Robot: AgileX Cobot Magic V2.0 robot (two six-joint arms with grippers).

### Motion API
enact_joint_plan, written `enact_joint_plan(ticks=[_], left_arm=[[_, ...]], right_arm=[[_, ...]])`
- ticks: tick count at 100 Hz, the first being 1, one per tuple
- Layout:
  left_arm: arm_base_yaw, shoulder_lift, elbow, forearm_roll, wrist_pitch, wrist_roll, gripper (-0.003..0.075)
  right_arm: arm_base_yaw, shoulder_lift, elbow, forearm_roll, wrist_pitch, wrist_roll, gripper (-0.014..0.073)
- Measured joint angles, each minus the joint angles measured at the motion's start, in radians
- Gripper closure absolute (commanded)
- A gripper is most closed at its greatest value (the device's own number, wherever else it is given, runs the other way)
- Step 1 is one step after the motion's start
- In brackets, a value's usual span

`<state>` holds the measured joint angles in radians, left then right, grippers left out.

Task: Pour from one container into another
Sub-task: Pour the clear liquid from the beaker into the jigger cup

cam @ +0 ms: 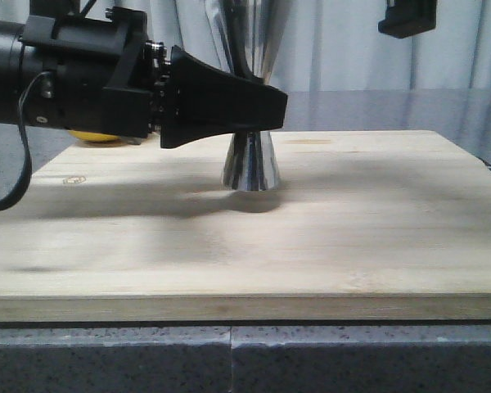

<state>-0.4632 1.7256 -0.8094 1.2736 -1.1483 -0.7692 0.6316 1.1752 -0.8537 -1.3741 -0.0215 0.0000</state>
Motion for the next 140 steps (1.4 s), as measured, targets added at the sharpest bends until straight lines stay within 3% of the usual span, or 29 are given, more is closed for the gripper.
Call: enact_joint_plan(ticks=[140], left_arm=[[0.0, 0.0, 0.0, 0.0, 0.0, 0.0, 0.0739]], right_arm=[[0.0, 0.0, 0.0, -0.128, 0.01, 0.0, 0.0305]])
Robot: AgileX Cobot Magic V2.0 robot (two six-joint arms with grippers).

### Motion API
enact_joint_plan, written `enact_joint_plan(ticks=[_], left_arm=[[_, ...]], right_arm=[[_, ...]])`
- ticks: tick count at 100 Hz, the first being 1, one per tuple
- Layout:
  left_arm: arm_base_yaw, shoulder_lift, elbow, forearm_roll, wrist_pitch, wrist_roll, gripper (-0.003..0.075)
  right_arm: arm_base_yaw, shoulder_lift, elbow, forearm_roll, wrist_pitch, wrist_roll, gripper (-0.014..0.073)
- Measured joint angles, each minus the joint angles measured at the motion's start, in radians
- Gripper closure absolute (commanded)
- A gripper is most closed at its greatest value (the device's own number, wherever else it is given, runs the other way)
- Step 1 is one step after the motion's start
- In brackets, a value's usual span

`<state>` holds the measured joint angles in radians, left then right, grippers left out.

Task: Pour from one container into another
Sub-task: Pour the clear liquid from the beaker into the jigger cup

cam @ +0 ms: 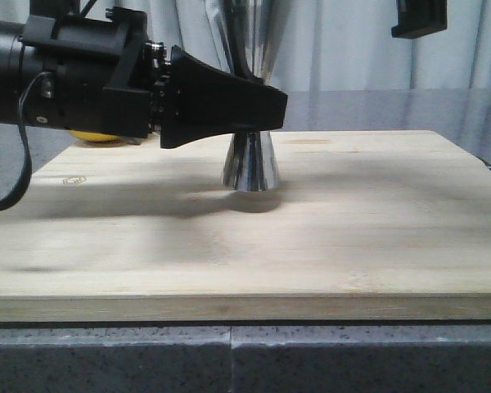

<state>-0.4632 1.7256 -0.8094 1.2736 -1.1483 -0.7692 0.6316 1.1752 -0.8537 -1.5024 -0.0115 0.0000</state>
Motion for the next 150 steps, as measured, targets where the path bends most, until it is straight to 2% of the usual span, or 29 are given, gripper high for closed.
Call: enact_joint_plan(ticks=[150], left_arm=[[0.0, 0.0, 0.0, 0.0, 0.0, 0.0, 0.0739]], right_arm=[[0.0, 0.0, 0.0, -0.069, 0.003, 0.0, 0.0305]])
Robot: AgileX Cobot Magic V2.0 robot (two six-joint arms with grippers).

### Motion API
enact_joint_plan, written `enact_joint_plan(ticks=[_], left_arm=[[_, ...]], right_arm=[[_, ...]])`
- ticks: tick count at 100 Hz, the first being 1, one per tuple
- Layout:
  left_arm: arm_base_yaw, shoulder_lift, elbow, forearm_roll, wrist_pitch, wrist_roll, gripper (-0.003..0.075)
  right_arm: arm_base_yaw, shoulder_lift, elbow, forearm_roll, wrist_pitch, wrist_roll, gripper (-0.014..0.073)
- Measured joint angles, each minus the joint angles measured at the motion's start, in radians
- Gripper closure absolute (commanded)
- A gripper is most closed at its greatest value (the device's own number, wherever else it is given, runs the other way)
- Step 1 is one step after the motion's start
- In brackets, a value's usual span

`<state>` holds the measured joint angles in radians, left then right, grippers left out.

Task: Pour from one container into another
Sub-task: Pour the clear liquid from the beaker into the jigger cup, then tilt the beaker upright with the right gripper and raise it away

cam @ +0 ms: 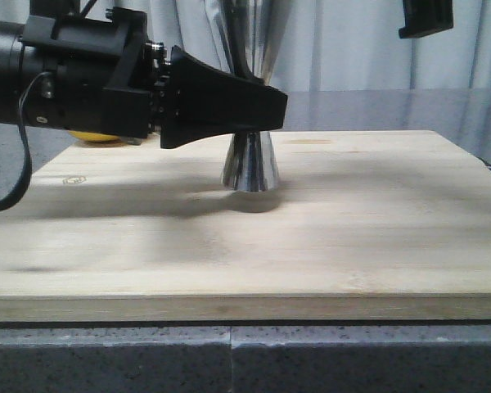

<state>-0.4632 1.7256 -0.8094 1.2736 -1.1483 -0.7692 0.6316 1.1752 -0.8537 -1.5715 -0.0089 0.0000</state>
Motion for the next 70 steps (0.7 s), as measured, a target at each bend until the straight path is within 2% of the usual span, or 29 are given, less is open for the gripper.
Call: enact_joint_plan(ticks=[34, 70], left_arm=[[0.0, 0.0, 0.0, 0.0, 0.0, 0.0, 0.0739], [0.0, 0.0, 0.0, 0.0, 0.0, 0.0, 0.0739]], right_arm=[[0.0, 0.0, 0.0, -0.002, 0.0, 0.007, 0.0305], [0.0, 0.0, 0.0, -0.002, 0.0, 0.133, 0.0305]])
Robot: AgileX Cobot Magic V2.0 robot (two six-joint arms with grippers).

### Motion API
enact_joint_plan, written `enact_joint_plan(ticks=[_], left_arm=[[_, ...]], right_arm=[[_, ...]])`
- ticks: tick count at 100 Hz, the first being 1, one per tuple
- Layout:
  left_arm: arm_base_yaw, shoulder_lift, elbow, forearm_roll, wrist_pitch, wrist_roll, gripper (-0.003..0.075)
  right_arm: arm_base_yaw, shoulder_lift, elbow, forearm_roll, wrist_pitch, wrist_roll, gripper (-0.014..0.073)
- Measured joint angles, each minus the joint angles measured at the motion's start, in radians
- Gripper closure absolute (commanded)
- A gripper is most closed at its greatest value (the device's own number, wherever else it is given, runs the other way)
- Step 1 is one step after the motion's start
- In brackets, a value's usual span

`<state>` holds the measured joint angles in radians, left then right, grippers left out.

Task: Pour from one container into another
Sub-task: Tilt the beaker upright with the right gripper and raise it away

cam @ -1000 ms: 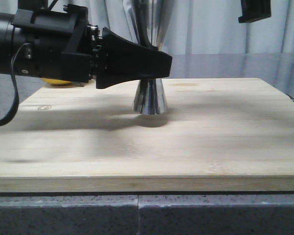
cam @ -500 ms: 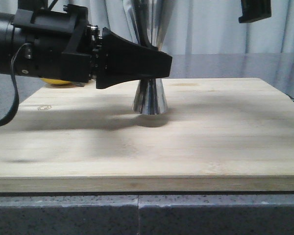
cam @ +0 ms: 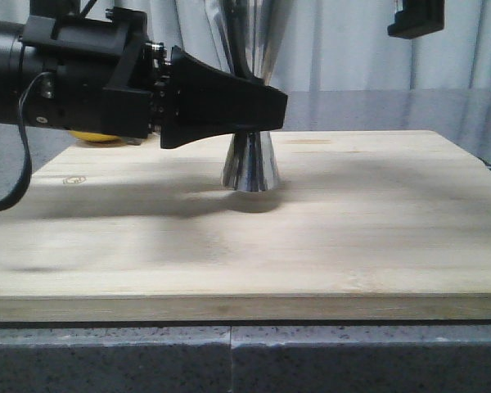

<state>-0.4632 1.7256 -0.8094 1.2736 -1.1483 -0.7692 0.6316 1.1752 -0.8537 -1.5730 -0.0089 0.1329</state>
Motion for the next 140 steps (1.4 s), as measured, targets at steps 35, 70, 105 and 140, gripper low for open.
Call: enact_joint_plan(ticks=[35, 70, 105, 140], left_arm=[[0.0, 0.0, 0.0, 0.0, 0.0, 0.0, 0.0738], [0.0, 0.0, 0.0, 0.0, 0.0, 0.0, 0.0739], [0.0, 0.0, 0.0, 0.0, 0.0, 0.0, 0.0739], [0.0, 0.0, 0.0, 0.0, 0.0, 0.0, 0.0739]], right_arm=[[0.0, 0.0, 0.0, 0.0, 0.017, 0.248, 0.0305], [0.0, 0.0, 0.0, 0.0, 0.021, 0.543, 0.0305], [-0.002, 0.0, 0.0, 0.0, 0.053, 0.763, 0.0305], [-0.067, 0.0, 0.0, 0.0, 0.055, 0.903, 0.0305]])
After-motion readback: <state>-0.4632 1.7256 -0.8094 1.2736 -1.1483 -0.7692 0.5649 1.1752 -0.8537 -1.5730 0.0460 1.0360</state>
